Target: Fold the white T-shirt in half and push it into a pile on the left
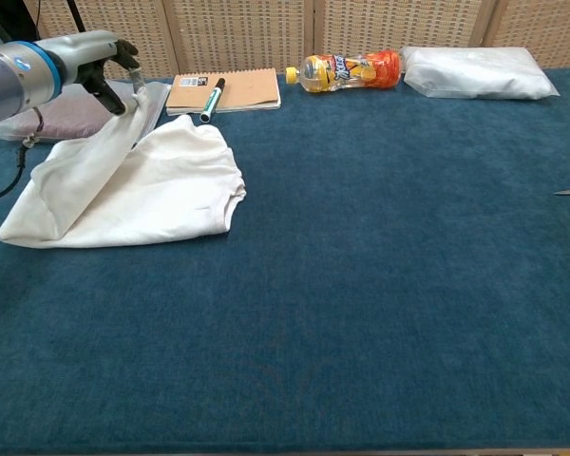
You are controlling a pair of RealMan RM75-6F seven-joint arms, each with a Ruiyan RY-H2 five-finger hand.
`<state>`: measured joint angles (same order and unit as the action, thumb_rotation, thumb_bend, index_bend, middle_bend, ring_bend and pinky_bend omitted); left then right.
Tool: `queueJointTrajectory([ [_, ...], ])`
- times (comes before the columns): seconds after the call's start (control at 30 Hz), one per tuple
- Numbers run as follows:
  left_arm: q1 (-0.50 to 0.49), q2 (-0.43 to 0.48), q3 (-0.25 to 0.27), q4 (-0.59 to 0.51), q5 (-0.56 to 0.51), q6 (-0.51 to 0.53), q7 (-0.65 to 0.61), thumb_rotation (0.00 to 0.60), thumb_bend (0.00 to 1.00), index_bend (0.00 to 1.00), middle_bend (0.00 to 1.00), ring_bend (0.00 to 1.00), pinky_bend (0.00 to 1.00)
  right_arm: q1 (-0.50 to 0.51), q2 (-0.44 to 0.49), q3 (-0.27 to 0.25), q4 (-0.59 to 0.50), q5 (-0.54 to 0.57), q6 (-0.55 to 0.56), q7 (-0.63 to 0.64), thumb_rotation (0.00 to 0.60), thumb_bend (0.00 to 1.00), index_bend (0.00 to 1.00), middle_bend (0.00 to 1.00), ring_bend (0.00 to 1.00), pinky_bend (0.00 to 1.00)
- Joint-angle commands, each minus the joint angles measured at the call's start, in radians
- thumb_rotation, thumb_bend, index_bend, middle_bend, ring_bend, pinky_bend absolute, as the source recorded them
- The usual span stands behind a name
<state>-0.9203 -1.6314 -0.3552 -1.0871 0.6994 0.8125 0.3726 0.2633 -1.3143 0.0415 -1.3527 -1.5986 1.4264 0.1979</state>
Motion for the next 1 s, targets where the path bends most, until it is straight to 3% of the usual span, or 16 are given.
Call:
queueJointTrajectory([
  [0.03,-0.048,-0.055,-0.006,0.069,-0.041,-0.035,0.027,0.600,0.67,0.77,0.00,0.00,0.00,0.000,0.001,0.002,0.002,0.002,0.000,0.003,0.600,0.00,0.00,0.00,0.00,0.00],
  [0.33,-0.099,-0.159,-0.011,0.207,-0.030,-0.068,-0.003,0.600,0.62,0.77,0.00,0.00,0.00,-0.002,0.003,0.007,0.006,0.009,0.000,0.014,0.600,0.00,0.00,0.00,0.00,0.00],
  [0.43,-0.111,-0.185,-0.016,0.249,-0.020,-0.086,-0.022,0.600,0.54,0.76,0.00,0.00,0.00,-0.002,0.004,0.008,0.006,0.010,-0.001,0.016,0.600,0.00,0.00,0.00,0.00,0.00],
  [0.47,-0.114,-0.190,-0.018,0.257,-0.017,-0.099,-0.032,0.600,0.47,0.69,0.00,0.00,0.00,-0.002,0.004,0.008,0.006,0.010,0.000,0.016,0.600,0.00,0.00,0.00,0.00,0.00],
  [0.6,-0.111,-0.197,-0.036,0.262,0.055,-0.136,-0.156,0.600,0.08,0.20,0.00,0.00,0.00,-0.002,0.003,0.008,0.006,0.010,-0.001,0.014,0.600,0.00,0.00,0.00,0.00,0.00],
  [0.67,-0.104,-0.195,-0.035,0.261,0.107,-0.141,-0.218,0.600,0.01,0.13,0.00,0.00,0.00,-0.003,0.003,0.008,0.006,0.011,-0.002,0.012,0.600,0.00,0.00,0.00,0.00,0.00],
  [0.87,-0.051,-0.133,-0.006,0.200,0.268,-0.105,-0.370,0.600,0.00,0.11,0.00,0.00,0.00,-0.003,0.001,0.006,0.006,0.011,-0.005,0.007,0.600,0.00,0.00,0.00,0.00,0.00],
  [1.0,0.030,-0.003,0.071,0.069,0.430,-0.061,-0.476,0.600,0.00,0.11,0.00,0.00,0.00,-0.004,0.000,0.005,0.005,0.011,-0.006,0.004,0.600,0.00,0.00,0.00,0.00,0.00],
])
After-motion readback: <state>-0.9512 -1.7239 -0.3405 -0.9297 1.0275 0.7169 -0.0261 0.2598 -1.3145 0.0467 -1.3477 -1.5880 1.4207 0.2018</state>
